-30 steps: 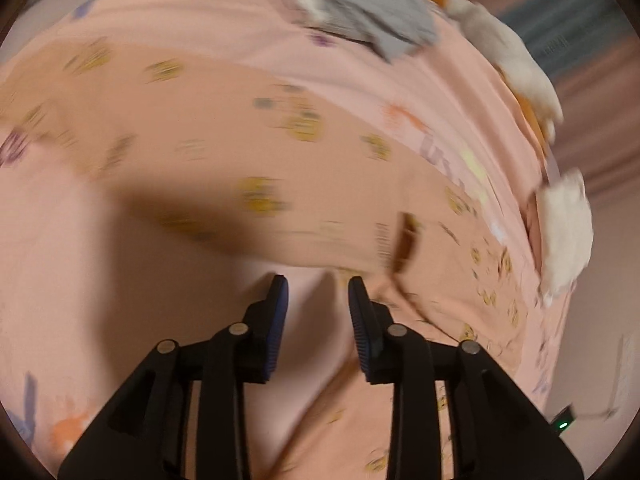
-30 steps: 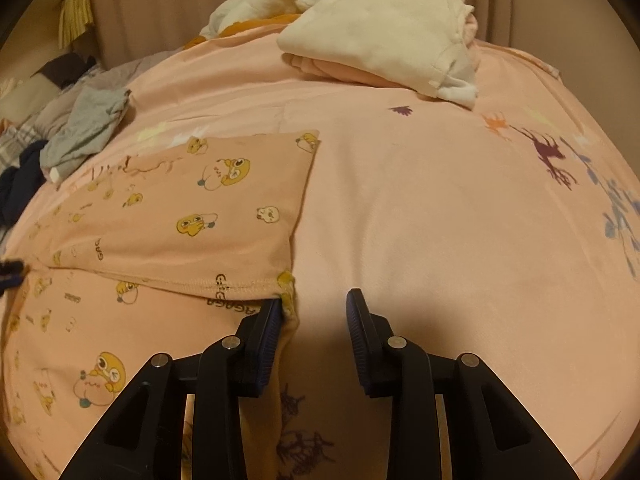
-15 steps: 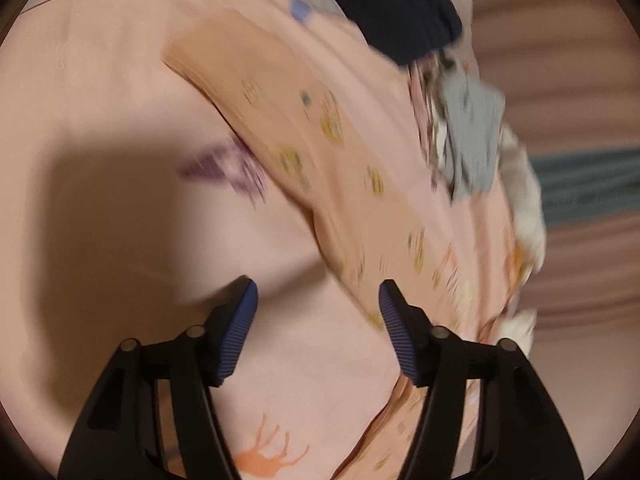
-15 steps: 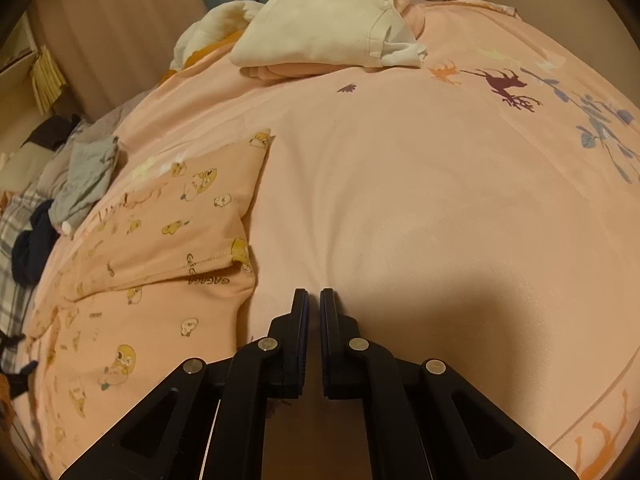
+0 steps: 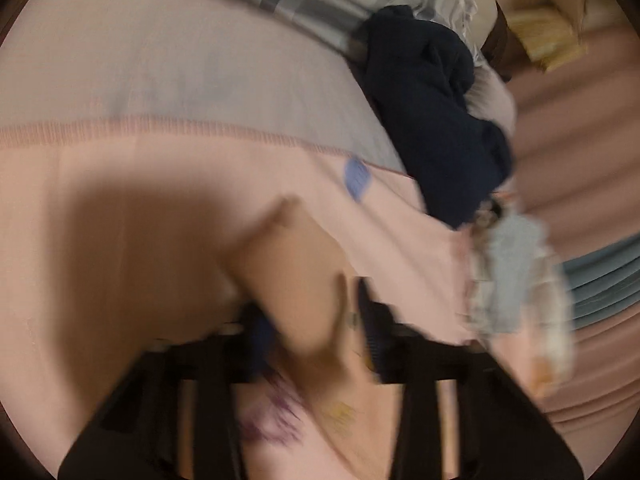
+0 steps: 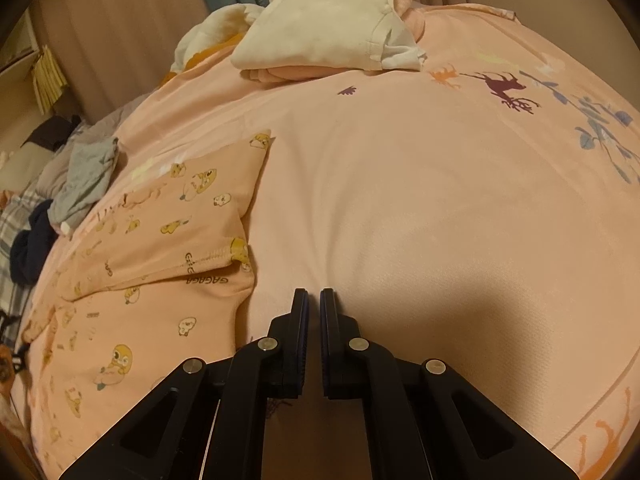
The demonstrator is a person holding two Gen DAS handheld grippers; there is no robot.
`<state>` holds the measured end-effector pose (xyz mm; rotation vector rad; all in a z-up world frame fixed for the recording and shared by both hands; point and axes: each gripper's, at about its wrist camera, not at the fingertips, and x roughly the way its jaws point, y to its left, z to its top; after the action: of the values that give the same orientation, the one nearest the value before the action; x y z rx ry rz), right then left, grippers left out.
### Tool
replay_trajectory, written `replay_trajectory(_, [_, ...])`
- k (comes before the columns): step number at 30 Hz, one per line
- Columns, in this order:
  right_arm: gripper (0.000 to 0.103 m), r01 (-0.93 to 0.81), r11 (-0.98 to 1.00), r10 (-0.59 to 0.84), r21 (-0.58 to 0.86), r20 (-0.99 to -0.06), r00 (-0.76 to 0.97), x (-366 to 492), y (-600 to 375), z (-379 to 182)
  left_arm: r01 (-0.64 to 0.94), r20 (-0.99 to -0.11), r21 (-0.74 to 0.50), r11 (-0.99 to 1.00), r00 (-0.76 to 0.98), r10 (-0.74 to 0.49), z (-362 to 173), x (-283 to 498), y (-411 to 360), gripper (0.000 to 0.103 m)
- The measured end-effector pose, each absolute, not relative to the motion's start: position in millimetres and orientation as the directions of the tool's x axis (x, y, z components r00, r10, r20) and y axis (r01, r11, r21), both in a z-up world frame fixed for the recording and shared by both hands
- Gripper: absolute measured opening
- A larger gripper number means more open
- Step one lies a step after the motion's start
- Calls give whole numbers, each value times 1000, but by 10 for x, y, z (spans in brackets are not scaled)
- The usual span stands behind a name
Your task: Fold small clothes
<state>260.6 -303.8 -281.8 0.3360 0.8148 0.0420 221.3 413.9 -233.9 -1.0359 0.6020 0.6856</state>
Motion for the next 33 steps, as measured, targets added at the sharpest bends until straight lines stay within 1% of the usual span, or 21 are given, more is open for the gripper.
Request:
replay_trajectory(2, [0,91,946,165,310,-706,688,2606,-3039,-2819,-787,-770,-414,458,571,286,-2240,2378,4004,10])
replay_trajectory(4, [1,90,944,170,316,-704,689,2604,-3046,-2822,-761,-771,-342,551,563,299,-2118,2510,3834,9])
replay_trajectory(7, [1,88,935,191,345,-695,693,2597,-3078,-2833,-676,-692,-252,693,626,359,-1729,2664,3334,8])
replay_trajectory(9, [1,86,925,211,371,-687,696,2588,-3109,-2846,-589,-666,-267,763,685,296,-1545,2787,3014,8])
replay_trajectory(11, [1,85,916,225,391,-680,698,2580,-3129,-2855,-457,-641,-310,834,748,172,-1361,2937,2498,8])
replay_trajectory(13, [1,87,916,223,392,-677,701,2572,-3121,-2852,-304,-613,-301,904,788,61,-1254,3097,1843,8])
replay_trajectory(14, [1,87,918,219,386,-679,701,2570,-3107,-2847,-253,-609,-292,922,793,25,-1265,3188,1588,9])
replay_trajectory(15, [1,88,921,214,380,-681,700,2569,-3096,-2844,-173,-624,-278,945,781,-40,-1305,3279,1217,9])
replay_trajectory(17, [1,87,923,211,375,-681,701,2567,-3092,-2841,-13,-695,-285,959,692,-197,-1480,3420,686,15])
replay_trajectory(18, [1,87,921,215,380,-680,701,2566,-3090,-2841,77,-743,-303,950,606,-286,-1613,3462,419,16])
replay_trajectory(19, [1,86,916,223,391,-678,701,2567,-3100,-2844,112,-786,-310,944,529,-321,-1728,3474,268,19])
replay_trajectory(21, [1,85,906,241,414,-671,701,2565,-3125,-2854,103,-822,-305,947,474,-316,-1841,3464,193,21])
replay_trajectory(22, [1,84,904,246,420,-669,702,2562,-3134,-2861,76,-826,-297,952,480,-296,-1861,3425,252,30])
replay_trajectory(23, [1,83,902,249,424,-667,702,2559,-3139,-2866,57,-821,-297,953,495,-285,-1854,3365,354,47])
replay_trajectory(24, [1,83,902,249,424,-667,702,2558,-3137,-2864,33,-815,-296,955,513,-270,-1836,3306,442,57])
replay_trajectory(25, [1,83,903,247,421,-668,702,2559,-3130,-2860,3,-810,-291,957,531,-247,-1817,3271,582,72])
replay_trajectory(26, [1,83,904,245,419,-669,702,2558,-3135,-2864,-43,-804,-284,958,556,-214,-1786,3198,789,73])
replay_trajectory(29, [1,84,911,234,404,-674,700,2559,-3124,-2855,-130,-812,-266,955,563,-150,-1778,2994,1160,73])
replay_trajectory(33, [1,87,922,214,377,-684,698,2563,-3099,-2846,-174,-832,-248,953,542,-118,-1838,2782,1487,74])
